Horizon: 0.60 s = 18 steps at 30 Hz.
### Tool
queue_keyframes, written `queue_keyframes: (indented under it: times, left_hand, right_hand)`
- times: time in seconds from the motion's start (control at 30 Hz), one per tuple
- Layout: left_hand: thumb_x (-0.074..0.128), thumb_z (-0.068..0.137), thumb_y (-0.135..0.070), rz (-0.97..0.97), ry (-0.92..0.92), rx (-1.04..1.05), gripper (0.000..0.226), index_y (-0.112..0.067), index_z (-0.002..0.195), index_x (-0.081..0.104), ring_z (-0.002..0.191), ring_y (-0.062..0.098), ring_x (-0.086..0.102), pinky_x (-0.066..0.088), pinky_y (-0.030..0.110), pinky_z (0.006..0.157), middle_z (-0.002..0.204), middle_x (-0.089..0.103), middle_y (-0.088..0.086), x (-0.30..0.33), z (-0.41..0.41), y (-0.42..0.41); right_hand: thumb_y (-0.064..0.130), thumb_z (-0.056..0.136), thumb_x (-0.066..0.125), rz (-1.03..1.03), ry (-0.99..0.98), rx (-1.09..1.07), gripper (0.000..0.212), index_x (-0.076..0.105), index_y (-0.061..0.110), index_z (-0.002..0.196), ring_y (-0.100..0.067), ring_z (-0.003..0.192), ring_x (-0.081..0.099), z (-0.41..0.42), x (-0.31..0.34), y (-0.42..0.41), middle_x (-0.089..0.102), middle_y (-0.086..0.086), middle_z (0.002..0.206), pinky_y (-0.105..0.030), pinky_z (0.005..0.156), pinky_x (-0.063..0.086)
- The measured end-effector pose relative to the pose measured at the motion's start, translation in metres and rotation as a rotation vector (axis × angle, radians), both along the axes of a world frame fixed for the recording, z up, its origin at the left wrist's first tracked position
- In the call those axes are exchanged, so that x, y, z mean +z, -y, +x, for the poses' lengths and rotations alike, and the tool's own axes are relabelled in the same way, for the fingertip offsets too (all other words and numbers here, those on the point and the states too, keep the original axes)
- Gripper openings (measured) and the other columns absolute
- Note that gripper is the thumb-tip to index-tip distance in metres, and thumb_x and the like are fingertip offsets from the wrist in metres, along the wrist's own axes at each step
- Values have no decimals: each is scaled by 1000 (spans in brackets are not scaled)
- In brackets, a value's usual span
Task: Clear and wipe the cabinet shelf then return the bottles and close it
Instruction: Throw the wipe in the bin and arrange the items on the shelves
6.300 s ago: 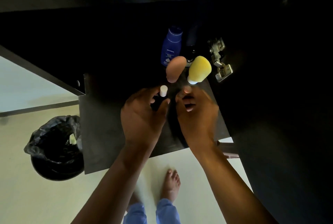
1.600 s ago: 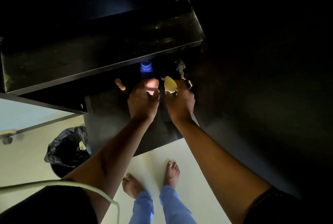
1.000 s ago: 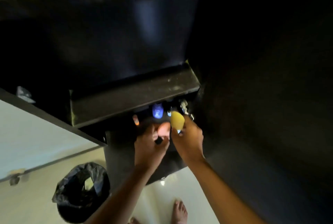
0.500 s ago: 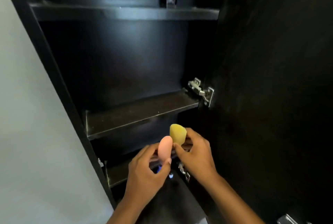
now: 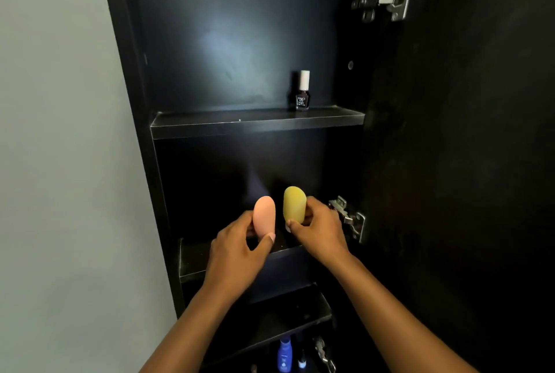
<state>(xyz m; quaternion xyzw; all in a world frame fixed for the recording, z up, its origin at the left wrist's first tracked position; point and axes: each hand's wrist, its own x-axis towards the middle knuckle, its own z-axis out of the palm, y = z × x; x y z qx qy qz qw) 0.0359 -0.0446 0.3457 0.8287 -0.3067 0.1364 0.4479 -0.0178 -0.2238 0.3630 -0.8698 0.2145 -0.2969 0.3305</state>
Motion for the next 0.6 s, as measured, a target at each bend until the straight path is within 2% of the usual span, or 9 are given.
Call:
queue_keyframes:
  times: [0.2,0.3,0.37,0.43,0.5,0.53,0.6]
  left_hand:
    - [77,91,-41,30,-41,50,49,-27,135,60,110,9,67,59,24,88,122,71,-9,-5,10,9]
    - [78,91,-39,16,-56,68,53,-27,138,58,111,9,67,58,23,88,123,70,-9,-3,10,12]
    - [78,90,-38,-1,-69,77,53,-26,138,59,111,9,67,57,22,87,122,70,-9,-1,11,14]
    - [79,90,-37,-27,-87,86,53,-25,138,59,109,7,66,55,19,86,121,70,-9,1,10,14]
    - [81,89,-35,-49,-115,94,55,-24,138,60,107,6,66,55,20,87,119,70,-10,4,11,12]
    - [81,87,-35,-57,-131,94,55,-25,138,61,107,6,66,55,21,88,117,70,-12,6,12,11]
    - [82,85,-34,-64,-163,84,53,-29,134,64,104,3,69,58,24,89,110,71,-16,10,14,8]
  right_hand:
    - [37,78,82,-5,-81,4,30,64,24,98,-19,83,71,15,-3,16,72,4,87,-44,77,60]
    - [33,76,86,35,-79,38,48,64,24,118,-16,94,71,13,-3,19,73,4,104,-43,85,61]
    - [26,77,87,18,45,-17,60,60,25,130,-13,104,67,3,-4,14,68,6,117,-39,92,59]
    - [14,83,80,-73,297,-84,43,66,23,123,-11,100,65,-13,-5,1,64,8,113,-34,87,58]
    - [6,87,73,-150,461,-18,27,70,21,110,-7,92,65,-24,-6,-15,65,10,103,-29,78,58]
    - [4,87,73,-150,470,50,26,72,20,108,-6,91,66,-26,-8,-21,67,10,101,-27,77,58]
    - [5,85,76,-113,379,211,38,71,21,119,-2,98,67,-19,-12,-30,69,11,110,-24,85,58]
